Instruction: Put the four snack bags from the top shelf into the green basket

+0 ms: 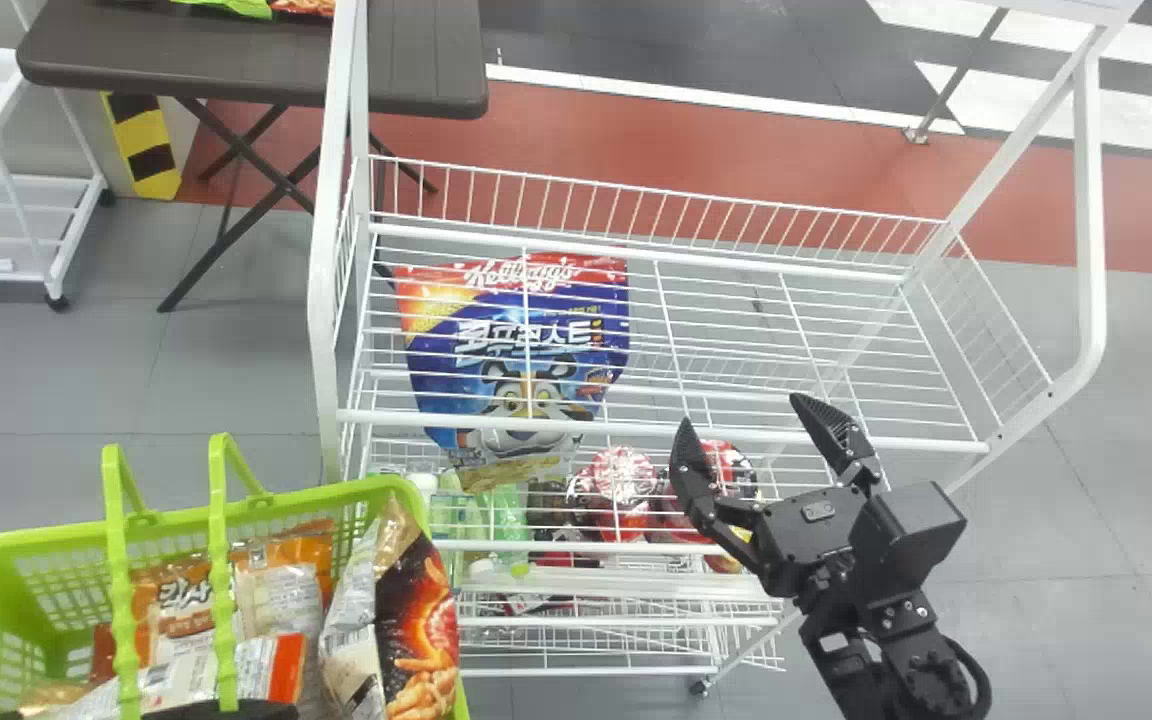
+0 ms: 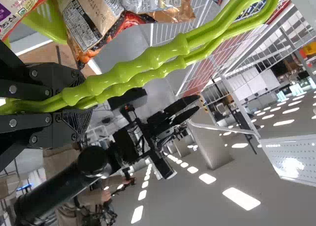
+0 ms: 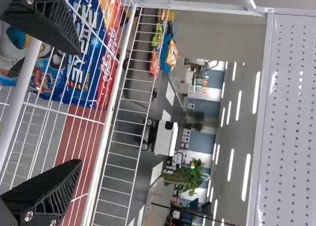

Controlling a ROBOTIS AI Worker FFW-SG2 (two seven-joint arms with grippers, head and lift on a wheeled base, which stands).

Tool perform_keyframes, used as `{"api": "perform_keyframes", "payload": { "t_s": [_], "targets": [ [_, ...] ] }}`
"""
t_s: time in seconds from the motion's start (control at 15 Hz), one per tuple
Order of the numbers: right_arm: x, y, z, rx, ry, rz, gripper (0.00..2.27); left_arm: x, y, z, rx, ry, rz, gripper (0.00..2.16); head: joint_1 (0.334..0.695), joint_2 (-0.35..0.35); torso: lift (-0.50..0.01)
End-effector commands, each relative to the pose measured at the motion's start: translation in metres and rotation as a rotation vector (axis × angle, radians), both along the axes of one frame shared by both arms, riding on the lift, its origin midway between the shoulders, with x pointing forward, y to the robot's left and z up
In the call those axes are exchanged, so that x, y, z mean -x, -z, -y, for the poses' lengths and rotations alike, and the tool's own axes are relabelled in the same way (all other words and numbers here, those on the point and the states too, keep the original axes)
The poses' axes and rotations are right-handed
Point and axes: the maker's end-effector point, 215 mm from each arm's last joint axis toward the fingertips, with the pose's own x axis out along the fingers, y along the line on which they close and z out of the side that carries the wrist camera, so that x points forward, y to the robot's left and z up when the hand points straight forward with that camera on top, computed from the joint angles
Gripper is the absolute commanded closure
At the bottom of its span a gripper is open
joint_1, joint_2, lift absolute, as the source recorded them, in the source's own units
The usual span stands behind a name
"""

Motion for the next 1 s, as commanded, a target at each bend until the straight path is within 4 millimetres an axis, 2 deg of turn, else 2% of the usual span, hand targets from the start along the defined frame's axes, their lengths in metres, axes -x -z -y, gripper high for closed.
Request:
{"api": "perform_keyframes", "payload": {
  "t_s": [0.0, 0.53, 0.93],
  "targets": [
    [0.005, -0.002, -0.003, 0.001, -0.007, 0.005, 0.02, 0.007, -0.003, 0.001, 0.010, 0.005, 0.000, 2.15, 0.695, -0.234, 0.000],
    [0.027, -0.017, -0.014, 0.013, -0.036, 0.065, 0.04, 0.024, -0.006, -0.003, 0.006, -0.004, 0.006, 2.15, 0.695, -0.226, 0.000],
    [0.037, -0.016, -0.013, 0.019, -0.035, 0.057, 0.04, 0.027, -0.006, -0.005, 0.009, -0.010, 0.015, 2.15, 0.695, -0.227, 0.000]
  ]
}}
